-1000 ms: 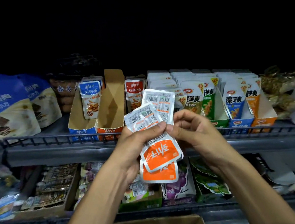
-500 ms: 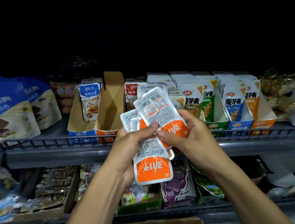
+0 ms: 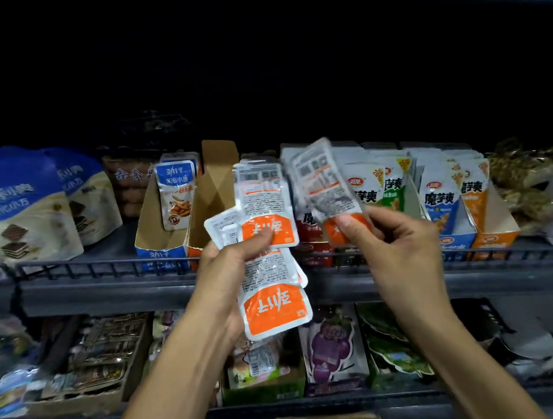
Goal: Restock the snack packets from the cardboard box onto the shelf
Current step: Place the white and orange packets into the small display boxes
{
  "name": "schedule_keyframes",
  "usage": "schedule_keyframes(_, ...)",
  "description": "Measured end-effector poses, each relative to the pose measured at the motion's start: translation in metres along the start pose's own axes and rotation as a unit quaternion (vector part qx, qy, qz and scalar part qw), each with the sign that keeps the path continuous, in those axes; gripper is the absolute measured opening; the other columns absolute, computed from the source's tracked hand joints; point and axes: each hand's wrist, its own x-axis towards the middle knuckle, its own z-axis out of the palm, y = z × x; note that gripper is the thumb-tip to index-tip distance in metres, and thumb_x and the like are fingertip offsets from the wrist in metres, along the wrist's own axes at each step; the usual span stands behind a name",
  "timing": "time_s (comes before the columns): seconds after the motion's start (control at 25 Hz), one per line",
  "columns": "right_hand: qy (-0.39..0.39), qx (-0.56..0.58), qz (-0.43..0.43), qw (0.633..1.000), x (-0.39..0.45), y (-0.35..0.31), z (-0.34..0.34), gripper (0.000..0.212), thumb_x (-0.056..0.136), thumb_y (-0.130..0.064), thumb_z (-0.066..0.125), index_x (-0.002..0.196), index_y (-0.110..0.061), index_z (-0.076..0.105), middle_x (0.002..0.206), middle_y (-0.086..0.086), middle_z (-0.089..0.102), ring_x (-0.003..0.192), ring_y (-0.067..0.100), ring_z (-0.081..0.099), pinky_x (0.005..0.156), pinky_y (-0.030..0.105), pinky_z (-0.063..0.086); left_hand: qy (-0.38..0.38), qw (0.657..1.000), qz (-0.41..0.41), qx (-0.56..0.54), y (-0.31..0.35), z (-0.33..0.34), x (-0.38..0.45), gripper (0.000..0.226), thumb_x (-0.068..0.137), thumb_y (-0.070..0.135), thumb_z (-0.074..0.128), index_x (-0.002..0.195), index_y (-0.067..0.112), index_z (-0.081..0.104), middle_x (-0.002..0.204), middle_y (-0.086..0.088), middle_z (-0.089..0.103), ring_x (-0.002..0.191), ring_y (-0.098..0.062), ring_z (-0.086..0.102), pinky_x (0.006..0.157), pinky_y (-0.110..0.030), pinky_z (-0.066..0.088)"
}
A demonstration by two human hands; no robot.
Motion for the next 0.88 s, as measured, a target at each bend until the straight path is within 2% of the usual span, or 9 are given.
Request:
schedule_keyframes(0.12, -0.016, -0.045, -0.052, 0.998, -0.001, -0.006, -0.001, 0.028, 0.085, -0.030, 0.066, 0.111, -0.024, 0.071, 0.084, -0.013, 0.073, 0.076, -0.002, 0.067, 0.062, 0.018, 0.055, 0.047, 0.999, 0.002, -0.013, 0.008, -0.014, 0.007, 0.038, 0.081, 0.011, 0.074, 0.118, 0.011, 0.067, 0.096, -0.012, 0.076, 0.068, -0.028, 0.073, 0.056, -0.040, 0.060)
schedule_keyframes(0.24, -0.039, -0.105, -0.058, 0.992, 0.002, -0.011, 0.006, 0.024, 0.088, -0.035, 0.060, 0.110, -0.034, 0.070, 0.070, -0.008, 0.070, 0.058, 0.005, 0.062, 0.048, 0.025, 0.051, 0.076, 0.996, 0.007, -0.035, 0.022, -0.035, 0.014, 0.040, 0.083, 0.013, 0.072, 0.122, 0.010, 0.066, 0.107, -0.016, 0.074, 0.079, -0.032, 0.073, 0.057, -0.040, 0.060)
schedule_keyframes(0.32, -0.062, -0.138, -0.078, 0.985, 0.007, -0.021, 0.018, 0.024, 0.091, -0.039, 0.057, 0.110, -0.034, 0.070, 0.069, -0.010, 0.070, 0.054, 0.004, 0.059, 0.048, 0.023, 0.045, 0.088, 0.995, 0.019, -0.049, 0.034, -0.051, 0.018, 0.041, 0.085, 0.014, 0.071, 0.125, 0.008, 0.064, 0.113, -0.020, 0.071, 0.087, -0.036, 0.072, 0.058, -0.041, 0.060)
schedule_keyframes(0.44, -0.089, -0.173, -0.083, 0.977, 0.024, -0.039, 0.050, 0.024, 0.094, -0.033, 0.057, 0.115, -0.031, 0.068, 0.066, -0.007, 0.067, 0.053, 0.013, 0.060, 0.046, 0.031, 0.048, 0.116, 0.990, 0.034, -0.071, 0.048, -0.071, 0.025, 0.041, 0.085, 0.012, 0.071, 0.125, 0.008, 0.062, 0.110, -0.017, 0.073, 0.080, -0.031, 0.073, 0.056, -0.038, 0.060)
schedule_keyframes(0.56, -0.117, -0.185, -0.086, 0.972, 0.057, -0.047, 0.089, 0.023, 0.093, -0.015, 0.058, 0.113, -0.024, 0.068, 0.086, -0.004, 0.069, 0.067, 0.017, 0.064, 0.053, 0.032, 0.053, 0.129, 0.987, 0.026, -0.096, 0.055, -0.087, 0.033, 0.045, 0.083, 0.013, 0.073, 0.126, 0.008, 0.061, 0.109, -0.017, 0.073, 0.087, -0.034, 0.073, 0.062, -0.041, 0.060)
schedule_keyframes(0.64, -0.115, -0.127, -0.046, 0.984, 0.086, -0.045, 0.115, 0.027, 0.091, -0.003, 0.053, 0.110, -0.014, 0.069, 0.096, 0.006, 0.069, 0.071, 0.019, 0.063, 0.052, 0.029, 0.052, 0.129, 0.985, 0.025, -0.111, 0.059, -0.096, 0.039, 0.047, 0.081, 0.013, 0.074, 0.126, 0.008, 0.062, 0.109, -0.017, 0.073, 0.091, -0.036, 0.073, 0.067, -0.046, 0.061)
schedule_keyframes(0.72, -0.092, -0.083, -0.015, 0.992, 0.114, -0.042, 0.139, 0.022, 0.091, -0.002, 0.052, 0.102, -0.009, 0.069, 0.104, 0.014, 0.068, 0.084, 0.022, 0.065, 0.060, 0.029, 0.052, 0.122, 0.985, 0.023, -0.122, 0.062, -0.100, 0.043, 0.043, 0.082, 0.013, 0.074, 0.123, 0.007, 0.063, 0.109, -0.019, 0.073, 0.093, -0.038, 0.072, 0.072, -0.050, 0.061)
schedule_keyframes(0.8, -0.069, -0.128, -0.041, 0.988, 0.141, -0.036, 0.157, 0.016, 0.090, -0.006, 0.060, 0.101, -0.011, 0.070, 0.109, 0.012, 0.069, 0.099, 0.025, 0.064, 0.080, 0.034, 0.054, 0.111, 0.986, 0.026, -0.121, 0.064, -0.100, 0.046, 0.040, 0.083, 0.013, 0.073, 0.122, 0.005, 0.064, 0.108, -0.021, 0.072, 0.093, -0.039, 0.072, 0.076, -0.053, 0.060)
schedule_keyframes(0.88, -0.071, -0.201, -0.084, 0.973, 0.161, -0.029, 0.171, 0.021, 0.088, -0.010, 0.065, 0.109, -0.012, 0.068, 0.113, 0.010, 0.068, 0.105, 0.024, 0.062, 0.088, 0.035, 0.051, 0.110, 0.986, 0.034, -0.121, 0.067, -0.100, 0.049, 0.038, 0.084, 0.011, 0.072, 0.120, 0.004, 0.065, 0.108, -0.022, 0.072, 0.094, -0.041, 0.071, 0.080, -0.055, 0.058)
